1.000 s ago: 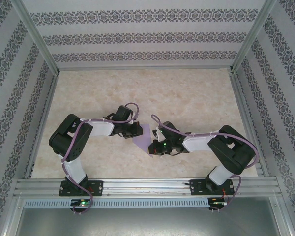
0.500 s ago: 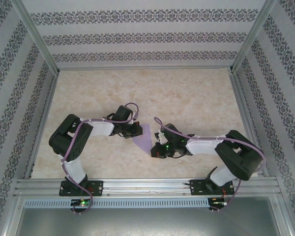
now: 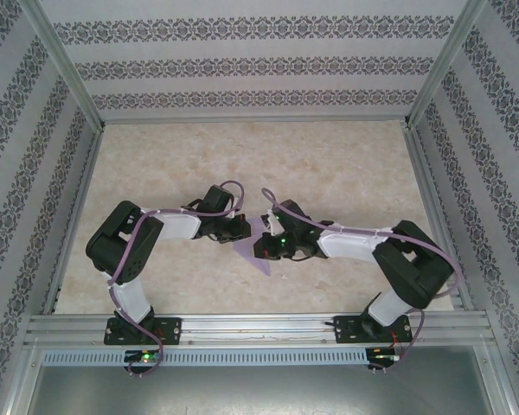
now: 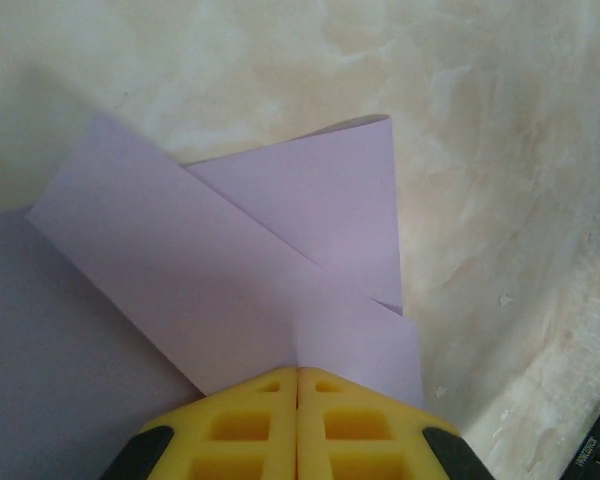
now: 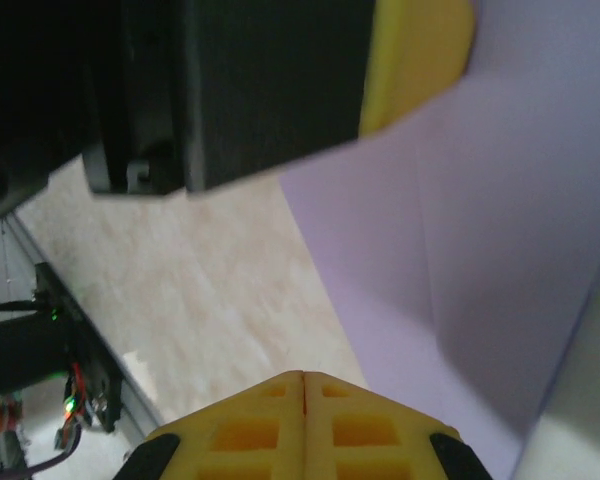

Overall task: Fold a paper plane with a square sheet of paper (fold left side to right side)
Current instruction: Fourth fold the wing at the center of the table.

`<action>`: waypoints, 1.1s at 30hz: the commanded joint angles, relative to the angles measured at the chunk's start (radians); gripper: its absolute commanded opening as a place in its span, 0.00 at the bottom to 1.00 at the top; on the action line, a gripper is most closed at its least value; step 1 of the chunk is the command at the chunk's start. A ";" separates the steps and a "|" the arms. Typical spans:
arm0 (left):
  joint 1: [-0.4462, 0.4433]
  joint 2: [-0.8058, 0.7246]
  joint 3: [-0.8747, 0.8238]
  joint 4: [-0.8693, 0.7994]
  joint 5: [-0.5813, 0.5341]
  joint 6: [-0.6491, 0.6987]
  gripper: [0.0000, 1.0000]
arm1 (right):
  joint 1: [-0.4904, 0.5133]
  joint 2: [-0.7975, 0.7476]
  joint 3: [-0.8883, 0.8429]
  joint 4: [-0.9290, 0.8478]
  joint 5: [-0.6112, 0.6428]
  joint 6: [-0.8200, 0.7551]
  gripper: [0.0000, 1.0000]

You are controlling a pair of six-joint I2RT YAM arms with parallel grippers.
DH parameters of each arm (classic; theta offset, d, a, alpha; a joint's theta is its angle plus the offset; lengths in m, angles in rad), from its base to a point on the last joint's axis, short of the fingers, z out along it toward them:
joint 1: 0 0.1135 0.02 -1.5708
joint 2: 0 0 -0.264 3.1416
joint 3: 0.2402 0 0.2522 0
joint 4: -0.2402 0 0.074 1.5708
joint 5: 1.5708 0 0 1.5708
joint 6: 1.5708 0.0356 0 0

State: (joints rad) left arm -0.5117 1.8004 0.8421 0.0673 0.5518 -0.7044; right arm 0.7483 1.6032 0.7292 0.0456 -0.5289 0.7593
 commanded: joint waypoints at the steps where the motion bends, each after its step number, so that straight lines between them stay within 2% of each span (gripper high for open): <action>1: -0.009 0.023 -0.017 -0.071 -0.103 0.000 0.07 | -0.008 0.054 0.055 0.008 0.044 -0.037 0.00; 14: -0.009 0.030 -0.010 -0.084 -0.115 -0.008 0.07 | -0.015 0.178 0.078 0.020 0.047 -0.043 0.00; 33: -0.009 0.028 -0.006 -0.092 -0.140 -0.017 0.05 | 0.032 0.034 -0.065 -0.006 0.009 -0.004 0.00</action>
State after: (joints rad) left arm -0.5117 1.8000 0.8429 0.0662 0.5449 -0.7158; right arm 0.7689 1.6707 0.6910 0.0635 -0.5060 0.7380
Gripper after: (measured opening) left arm 0.052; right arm 0.045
